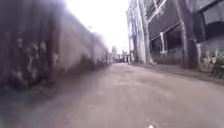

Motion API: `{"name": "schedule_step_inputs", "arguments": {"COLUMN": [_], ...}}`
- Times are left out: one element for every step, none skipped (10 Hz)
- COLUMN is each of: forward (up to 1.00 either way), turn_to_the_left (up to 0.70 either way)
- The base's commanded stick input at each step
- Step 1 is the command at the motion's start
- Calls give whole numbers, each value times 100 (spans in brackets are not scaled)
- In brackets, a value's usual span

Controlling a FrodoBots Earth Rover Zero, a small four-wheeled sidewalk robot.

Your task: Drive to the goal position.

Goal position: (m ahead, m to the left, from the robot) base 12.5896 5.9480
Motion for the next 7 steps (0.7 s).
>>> {"name": "schedule_step_inputs", "arguments": {"forward": [50,50,50,50,50,50,50], "turn_to_the_left": [0,0,0,0,0,0,0]}}
